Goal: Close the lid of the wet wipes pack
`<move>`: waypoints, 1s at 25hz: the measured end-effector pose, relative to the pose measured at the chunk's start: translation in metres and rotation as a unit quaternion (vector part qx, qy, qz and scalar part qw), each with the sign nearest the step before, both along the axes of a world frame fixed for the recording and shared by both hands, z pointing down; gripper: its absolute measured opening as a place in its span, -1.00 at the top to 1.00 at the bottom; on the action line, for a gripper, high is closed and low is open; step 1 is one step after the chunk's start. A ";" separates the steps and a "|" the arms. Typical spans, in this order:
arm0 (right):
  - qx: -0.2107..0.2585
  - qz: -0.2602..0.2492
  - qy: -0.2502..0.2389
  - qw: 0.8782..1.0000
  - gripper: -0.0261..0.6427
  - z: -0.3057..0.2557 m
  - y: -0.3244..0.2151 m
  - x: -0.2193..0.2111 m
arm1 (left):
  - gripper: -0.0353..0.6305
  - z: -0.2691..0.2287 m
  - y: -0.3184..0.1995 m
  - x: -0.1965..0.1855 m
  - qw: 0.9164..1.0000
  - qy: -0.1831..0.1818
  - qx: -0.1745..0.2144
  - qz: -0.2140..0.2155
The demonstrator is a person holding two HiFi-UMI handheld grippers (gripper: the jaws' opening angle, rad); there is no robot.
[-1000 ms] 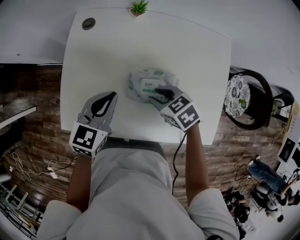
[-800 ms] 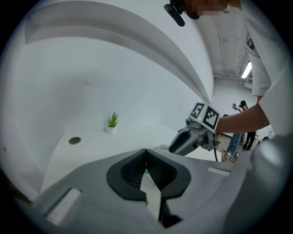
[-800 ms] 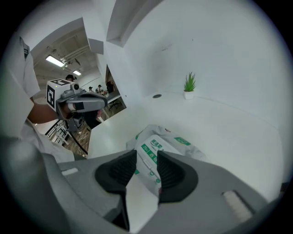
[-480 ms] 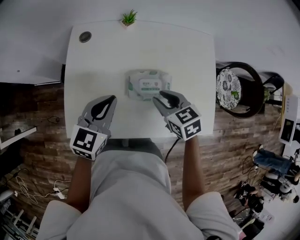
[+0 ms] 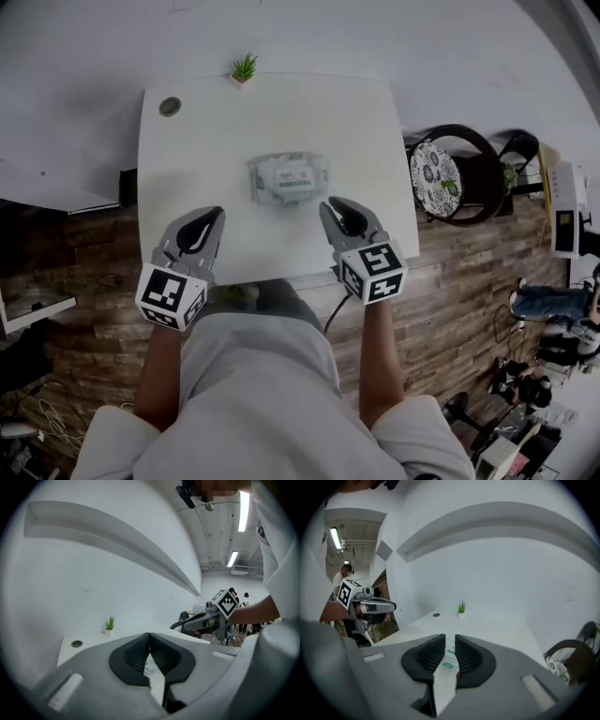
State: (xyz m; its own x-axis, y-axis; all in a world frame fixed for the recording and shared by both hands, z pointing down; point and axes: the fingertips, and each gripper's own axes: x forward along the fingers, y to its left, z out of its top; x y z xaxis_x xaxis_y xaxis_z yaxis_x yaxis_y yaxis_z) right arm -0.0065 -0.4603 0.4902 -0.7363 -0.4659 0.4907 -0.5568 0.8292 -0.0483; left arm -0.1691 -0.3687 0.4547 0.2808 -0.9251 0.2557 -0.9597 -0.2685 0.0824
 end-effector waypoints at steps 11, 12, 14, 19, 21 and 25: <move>0.053 0.079 -0.055 0.994 0.88 -0.048 0.053 0.021 | 0.89 -0.039 0.048 -0.010 0.999 0.001 0.052 0.001; 0.057 0.087 -0.060 0.993 0.91 -0.052 0.057 0.024 | 0.89 -0.043 0.050 -0.010 0.998 0.001 0.057 0.002; 0.065 0.100 -0.067 0.991 0.91 -0.060 0.063 0.031 | 0.89 -0.049 0.052 -0.010 0.998 0.001 0.065 0.003; 0.080 0.133 -0.078 0.985 0.91 -0.075 0.073 0.054 | 0.89 -0.069 0.055 -0.008 0.996 -0.004 0.087 0.008; 0.086 0.145 -0.080 0.982 0.91 -0.080 0.074 0.063 | 0.89 -0.077 0.054 -0.009 0.995 -0.006 0.095 0.007; 0.099 0.167 -0.086 0.977 0.91 -0.089 0.071 0.077 | 0.89 -0.087 0.050 -0.012 0.994 -0.012 0.106 0.000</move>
